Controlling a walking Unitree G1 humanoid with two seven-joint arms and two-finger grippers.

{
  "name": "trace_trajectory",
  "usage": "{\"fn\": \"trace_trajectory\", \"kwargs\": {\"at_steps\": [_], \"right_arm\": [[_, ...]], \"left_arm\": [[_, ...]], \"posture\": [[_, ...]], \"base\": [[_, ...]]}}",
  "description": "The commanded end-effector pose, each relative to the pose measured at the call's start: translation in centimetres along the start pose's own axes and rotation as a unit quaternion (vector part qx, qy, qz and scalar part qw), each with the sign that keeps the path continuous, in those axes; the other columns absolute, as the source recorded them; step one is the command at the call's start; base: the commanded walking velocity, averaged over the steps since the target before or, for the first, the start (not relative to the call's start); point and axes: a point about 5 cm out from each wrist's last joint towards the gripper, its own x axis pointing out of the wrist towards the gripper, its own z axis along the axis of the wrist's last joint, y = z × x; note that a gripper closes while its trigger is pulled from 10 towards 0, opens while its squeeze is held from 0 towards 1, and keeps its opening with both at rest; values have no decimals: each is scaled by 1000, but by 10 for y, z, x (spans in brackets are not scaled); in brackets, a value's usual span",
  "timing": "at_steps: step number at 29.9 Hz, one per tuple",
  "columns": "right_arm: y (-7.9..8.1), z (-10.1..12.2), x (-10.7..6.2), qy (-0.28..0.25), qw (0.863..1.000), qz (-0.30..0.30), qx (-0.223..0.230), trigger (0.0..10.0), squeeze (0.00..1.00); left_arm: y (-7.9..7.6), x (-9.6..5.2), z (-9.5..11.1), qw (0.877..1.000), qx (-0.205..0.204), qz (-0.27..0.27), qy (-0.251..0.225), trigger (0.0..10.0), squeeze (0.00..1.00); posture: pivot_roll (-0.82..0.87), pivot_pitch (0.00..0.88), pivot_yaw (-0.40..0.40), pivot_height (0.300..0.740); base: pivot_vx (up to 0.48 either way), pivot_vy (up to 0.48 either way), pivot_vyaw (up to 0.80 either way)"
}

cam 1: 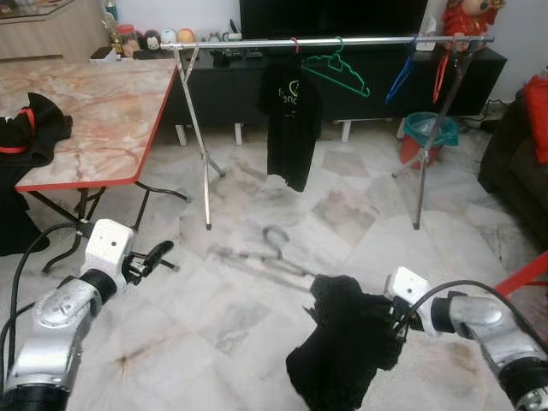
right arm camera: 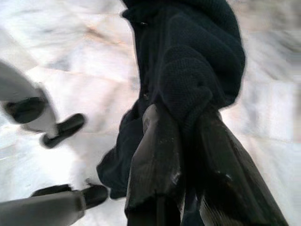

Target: Hang hanger

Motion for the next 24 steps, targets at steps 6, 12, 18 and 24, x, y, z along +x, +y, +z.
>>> {"fn": "trace_trajectory", "kwargs": {"at_steps": [6,12,18,24], "right_arm": [[-23,29,2,-81,990,-112,19,9294,0],[-26,53,6,-159,976,-143,29,10000,0],[-30,59,6,-183,965,-181,43,10000,0],[-16,69,18,-216,961,-166,52,10000,0]], "left_arm": [[0,5,-21,993,-34,108,32,10000,0],[-27,12,-28,992,-82,97,29,10000,0],[-53,21,-23,993,-103,62,19,10000,0],[-73,29,-18,993,-110,37,11,10000,0]], "posture": [[-19,0,4,740],[-23,0,6,740],[-24,0,4,740],[-22,0,9,740]], "base": [[0,0,0],[0,0,0],[0,0,0],[0,0,0]]}}
